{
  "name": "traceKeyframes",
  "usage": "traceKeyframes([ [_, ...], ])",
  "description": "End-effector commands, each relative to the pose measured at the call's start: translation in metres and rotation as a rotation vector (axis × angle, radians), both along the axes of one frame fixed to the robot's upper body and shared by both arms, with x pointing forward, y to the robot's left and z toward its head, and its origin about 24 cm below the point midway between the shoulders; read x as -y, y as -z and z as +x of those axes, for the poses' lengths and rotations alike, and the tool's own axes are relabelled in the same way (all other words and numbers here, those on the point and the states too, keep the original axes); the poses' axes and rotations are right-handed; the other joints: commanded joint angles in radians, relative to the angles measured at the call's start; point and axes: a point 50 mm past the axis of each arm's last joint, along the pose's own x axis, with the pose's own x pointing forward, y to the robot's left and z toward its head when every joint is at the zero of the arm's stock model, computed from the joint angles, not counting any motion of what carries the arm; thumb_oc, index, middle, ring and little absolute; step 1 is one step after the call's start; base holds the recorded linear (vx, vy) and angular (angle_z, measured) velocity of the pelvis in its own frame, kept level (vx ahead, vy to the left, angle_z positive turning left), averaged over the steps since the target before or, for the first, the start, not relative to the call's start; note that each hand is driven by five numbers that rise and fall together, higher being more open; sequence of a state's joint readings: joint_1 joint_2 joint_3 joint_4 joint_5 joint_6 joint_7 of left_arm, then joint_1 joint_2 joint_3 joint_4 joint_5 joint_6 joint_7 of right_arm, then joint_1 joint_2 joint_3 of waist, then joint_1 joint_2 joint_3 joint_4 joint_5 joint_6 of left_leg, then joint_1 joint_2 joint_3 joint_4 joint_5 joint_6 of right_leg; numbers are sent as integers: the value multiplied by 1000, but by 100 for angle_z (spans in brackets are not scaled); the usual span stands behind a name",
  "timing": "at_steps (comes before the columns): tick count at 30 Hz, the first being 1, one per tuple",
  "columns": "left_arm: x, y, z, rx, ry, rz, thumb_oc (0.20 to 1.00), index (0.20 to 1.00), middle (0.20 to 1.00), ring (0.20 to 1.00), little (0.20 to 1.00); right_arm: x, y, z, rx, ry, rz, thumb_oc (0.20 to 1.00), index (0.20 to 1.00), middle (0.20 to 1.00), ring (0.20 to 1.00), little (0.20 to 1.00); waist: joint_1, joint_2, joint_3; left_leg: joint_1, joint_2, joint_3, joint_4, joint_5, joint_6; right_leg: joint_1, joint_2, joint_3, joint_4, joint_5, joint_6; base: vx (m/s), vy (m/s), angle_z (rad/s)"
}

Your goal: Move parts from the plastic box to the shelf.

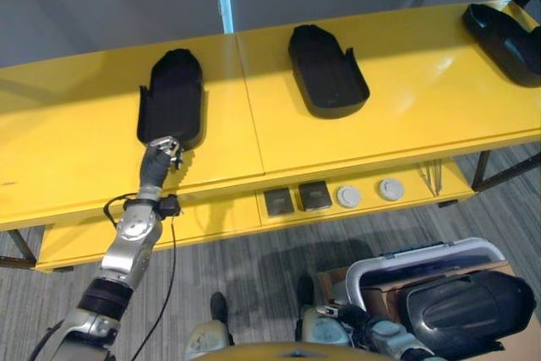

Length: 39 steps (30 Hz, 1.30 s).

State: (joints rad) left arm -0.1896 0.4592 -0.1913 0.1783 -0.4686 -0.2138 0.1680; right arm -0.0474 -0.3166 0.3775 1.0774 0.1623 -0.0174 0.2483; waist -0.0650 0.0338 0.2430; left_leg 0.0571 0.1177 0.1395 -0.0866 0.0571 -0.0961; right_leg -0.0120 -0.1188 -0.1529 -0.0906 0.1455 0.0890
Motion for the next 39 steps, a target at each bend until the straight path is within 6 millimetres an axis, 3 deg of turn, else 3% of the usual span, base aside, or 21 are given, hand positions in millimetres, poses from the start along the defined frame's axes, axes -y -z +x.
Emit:
traceKeyframes([
  [1, -5, -31, 12, 168, -1, -6, 200, 200, 200, 200, 200, -3, 13, -33, -122, 14, 1, 1000, 1000, 1000, 1000, 1000, -8, 13, -52, -18, 36, 12, -1, -9, -4, 58, -50, 5, 15, -105, 32, -50, 46, 5],
  [5, -2, -31, -2, 221, 1, 44, 200, 200, 200, 200, 200, 1, 12, -28, -120, 131, 26, 1000, 1000, 1000, 1000, 1000, 25, 2, -90, 15, 35, 17, 1, -20, -1, 101, -59, -24, 13, -109, 33, -104, 105, 9],
  [6, -2, -31, -3, 223, 2, 43, 300, 300, 300, 300, 300, 1, 12, -28, -119, 140, 27, 1000, 1000, 1000, 1000, 1000, 29, 0, -93, 18, 34, 18, 1, -21, 0, 106, -60, -28, 13, -109, 33, -49, 80, 5],
  [7, -1, -32, -6, 234, -2, 53, 473, 473, 473, 473, 473, 2, 12, -26, -119, 149, 25, 1000, 1000, 1000, 1000, 1000, 35, -2, -98, 22, 33, 18, 2, -24, 2, 112, -61, -31, 12, -109, 33, -70, 121, 2],
  [8, 0, -33, -9, 245, -8, 66, 805, 805, 805, 805, 805, 4, 11, -24, -118, 152, 12, 1000, 1000, 1000, 1000, 1000, 45, -5, -106, 31, 29, 19, 4, -29, 6, 123, -65, -38, 13, -108, 34, -66, 115, 2],
  [9, 1, -34, -10, 249, -8, 68, 1000, 1000, 1000, 1000, 1000, 4, 11, -23, -117, 152, 7, 1000, 1000, 1000, 1000, 1000, 47, -6, -107, 33, 29, 19, 4, -30, 7, 125, -65, -39, 13, -108, 34, -81, 140, 3],
  [15, 8, -37, -22, 300, 46, 117, 1000, 1000, 1000, 1000, 1000, 11, 11, -22, -133, 275, -19, 1000, 1000, 1000, 1000, 1000, 88, -34, -133, 62, -34, -10, -1, -68, 54, 158, -94, -60, 27, -87, 61, -63, 186, 7],
  [20, 20, -27, -26, 268, 95, 145, 1000, 1000, 1000, 1000, 1000, 13, 9, -13, -64, 371, -37, 1000, 1000, 1000, 1000, 1000, 93, -45, -137, 48, -76, -42, -1, -82, 91, 114, -118, -46, 92, -76, 86, -74, 156, 14],
  [23, 29, -23, -26, 264, 145, 157, 1000, 1000, 1000, 1000, 1000, 13, 6, -7, -16, 450, -8, 1000, 1000, 1000, 1000, 1000, 79, -54, -130, 32, -98, -40, -1, -88, 111, 63, -148, -15, 124, -13, 104, -116, 130, -4],
  [24, 31, -21, -26, 255, 154, 149, 1000, 1000, 1000, 1000, 1000, 12, 6, -5, 6, 440, -7, 1000, 1000, 1000, 1000, 1000, 70, -61, -123, 30, -106, -32, -1, -94, 114, 35, -164, -2, 118, 42, 119, -85, 34, -17],
  [27, 30, -19, -27, 261, 143, 157, 1000, 1000, 1000, 1000, 1000, 11, 5, -3, 39, 444, 8, 1000, 1000, 1000, 1000, 1000, 56, -74, -106, 31, -115, 8, -1, -112, 115, -44, -177, -25, 126, 126, 145, -147, 36, -47],
  [29, 30, -18, -25, 257, 129, 188, 1000, 1000, 1000, 1000, 1000, 12, 4, -1, 35, 471, 14, 1000, 1000, 1000, 1000, 1000, 42, -78, -98, 21, -113, 56, -1, -106, 119, -69, -146, -49, 159, 120, 146, -354, 121, -115],
  [30, 22, -17, -17, 232, 28, 132, 1000, 1000, 1000, 1000, 1000, 10, 6, -7, 9, 409, 13, 1000, 1000, 1000, 1000, 1000, 44, -63, -90, -9, -77, 216, -1, -80, 129, -85, -100, -205, 267, 28, 117, -548, 213, -116],
  [31, 18, -19, -14, 238, -16, 135, 1000, 1000, 1000, 1000, 1000, 9, 6, -7, 7, 371, 4, 1000, 1000, 1000, 1000, 1000, 59, -52, -86, -18, -54, 283, -1, -65, 128, -71, -106, -293, 313, -21, 91, -509, 247, -129],
  [32, 16, -20, -13, 239, -39, 131, 1000, 1000, 1000, 1000, 1000, 9, 6, -8, 3, 361, 1, 1000, 1000, 1000, 1000, 1000, 68, -46, -86, -14, -47, 293, -1, -79, 124, -57, -107, -313, 335, -57, 95, -254, 178, -208],
  [34, 10, -21, -9, 234, -113, 89, 1000, 1000, 1000, 1000, 1000, 15, 6, -9, -12, 373, -3, 1000, 1000, 1000, 1000, 1000, 96, -44, -70, -35, -40, 378, 7, -65, 131, -21, -95, -408, 407, -115, 61, -278, 118, -228],
  [37, 11, -15, -11, 211, -131, 120, 1000, 1000, 1000, 1000, 1000, 17, 8, -18, -43, 367, -3, 1000, 1000, 1000, 1000, 1000, 104, -57, -75, -53, -67, 355, 13, -42, 102, 55, -8, -383, 223, -170, 29, -82, -136, -103],
  [39, 8, -7, -12, 185, -164, 104, 1000, 1000, 1000, 1000, 1000, 15, 8, -20, -32, 342, -1, 1000, 1000, 1000, 1000, 1000, 94, -59, -70, -49, -67, 340, 51, -48, 95, 70, 17, -337, 160, -160, 19, -91, -142, -26],
])
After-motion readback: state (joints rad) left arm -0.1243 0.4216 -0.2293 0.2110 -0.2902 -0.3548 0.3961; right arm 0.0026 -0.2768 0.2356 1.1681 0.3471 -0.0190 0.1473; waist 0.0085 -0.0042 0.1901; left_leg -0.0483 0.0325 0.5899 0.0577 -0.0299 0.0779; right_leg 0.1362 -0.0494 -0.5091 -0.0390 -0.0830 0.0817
